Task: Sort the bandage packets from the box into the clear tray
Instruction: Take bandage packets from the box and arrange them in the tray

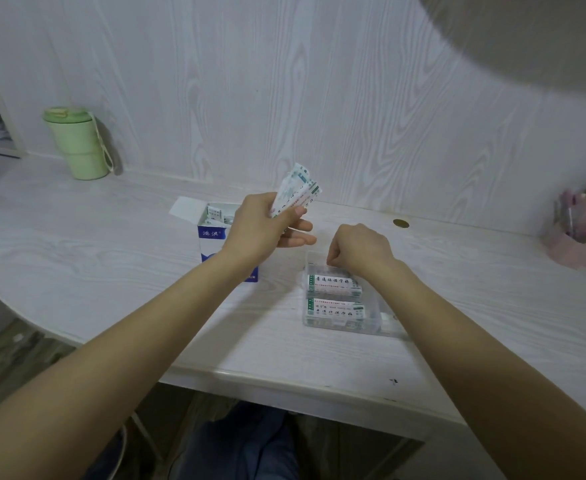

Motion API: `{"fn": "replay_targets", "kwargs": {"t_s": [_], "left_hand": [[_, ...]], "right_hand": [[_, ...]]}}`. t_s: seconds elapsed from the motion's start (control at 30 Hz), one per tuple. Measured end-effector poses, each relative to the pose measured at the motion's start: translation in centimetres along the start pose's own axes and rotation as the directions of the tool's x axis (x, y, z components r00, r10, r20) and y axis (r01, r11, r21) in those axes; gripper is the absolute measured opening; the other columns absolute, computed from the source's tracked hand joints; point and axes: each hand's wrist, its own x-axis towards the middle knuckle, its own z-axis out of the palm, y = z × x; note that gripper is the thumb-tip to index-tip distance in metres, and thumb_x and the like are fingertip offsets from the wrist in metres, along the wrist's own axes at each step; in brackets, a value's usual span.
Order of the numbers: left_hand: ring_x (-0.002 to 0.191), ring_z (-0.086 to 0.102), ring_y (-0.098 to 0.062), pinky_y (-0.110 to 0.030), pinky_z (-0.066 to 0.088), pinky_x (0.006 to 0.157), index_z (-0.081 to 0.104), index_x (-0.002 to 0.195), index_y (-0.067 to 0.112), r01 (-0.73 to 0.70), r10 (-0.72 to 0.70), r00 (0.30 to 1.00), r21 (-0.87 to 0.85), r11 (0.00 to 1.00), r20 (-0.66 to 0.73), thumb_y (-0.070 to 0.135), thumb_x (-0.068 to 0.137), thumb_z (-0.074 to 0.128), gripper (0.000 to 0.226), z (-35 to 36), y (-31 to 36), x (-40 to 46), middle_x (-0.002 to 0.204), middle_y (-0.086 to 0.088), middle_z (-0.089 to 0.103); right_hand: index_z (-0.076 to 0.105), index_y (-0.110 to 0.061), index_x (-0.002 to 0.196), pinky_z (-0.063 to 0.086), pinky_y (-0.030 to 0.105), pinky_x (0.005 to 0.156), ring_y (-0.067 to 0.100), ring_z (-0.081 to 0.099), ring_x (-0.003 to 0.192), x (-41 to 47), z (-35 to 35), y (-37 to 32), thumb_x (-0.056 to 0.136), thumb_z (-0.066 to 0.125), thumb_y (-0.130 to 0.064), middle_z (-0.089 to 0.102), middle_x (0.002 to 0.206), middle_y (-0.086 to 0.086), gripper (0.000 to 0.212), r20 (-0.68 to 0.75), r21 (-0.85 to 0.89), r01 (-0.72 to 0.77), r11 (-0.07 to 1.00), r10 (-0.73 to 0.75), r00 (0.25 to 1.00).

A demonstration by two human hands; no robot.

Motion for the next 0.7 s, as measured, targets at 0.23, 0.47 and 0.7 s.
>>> {"fn": "replay_targets", "kwargs": {"t_s": [0.23,0.47,0.7], "left_hand": [[0.06,0.071,-0.017,-0.017,0.054,0.053,0.059,0.099,0.012,-0.006,0.006,1.0,0.003,1.0,0.025,0.011,0.094,0.056,0.006,-0.1,0.3,-0.3,0.08,-0.011,0.07],[0.063,0.072,-0.021,-0.02,0.057,0.056,0.058,0.098,0.016,0.041,-0.041,0.998,-0.015,0.999,0.046,0.01,0.093,0.057,0.008,-0.6,0.5,-0.7,0.082,-0.014,0.071],[0.064,0.072,-0.023,-0.02,0.056,0.055,0.062,0.102,0.008,0.132,-0.135,0.967,0.029,0.991,0.218,0.011,0.09,0.062,0.013,-0.1,0.2,-1.2,0.081,-0.018,0.072]], "right_hand": [[0.072,-0.022,0.093,0.052,0.031,0.077,0.021,0.064,0.089,0.7,0.1,0.2,0.084,0.062,-0.011,0.069,0.1,0.001,0.018,0.033,0.006,0.16,0.987,-0.16,0.987],[0.07,-0.009,0.103,0.05,0.01,0.076,0.011,0.067,0.085,-1.3,-1.4,1.3,0.083,0.061,0.005,0.073,0.095,0.009,0.026,-0.147,0.725,0.219,0.653,-0.163,0.976],[0.068,-0.014,0.093,0.052,0.018,0.065,0.007,0.066,0.071,-3.7,-2.8,0.4,0.083,0.071,-0.013,0.071,0.079,0.002,0.01,-0.16,0.949,0.18,0.257,-0.097,0.982]]}}
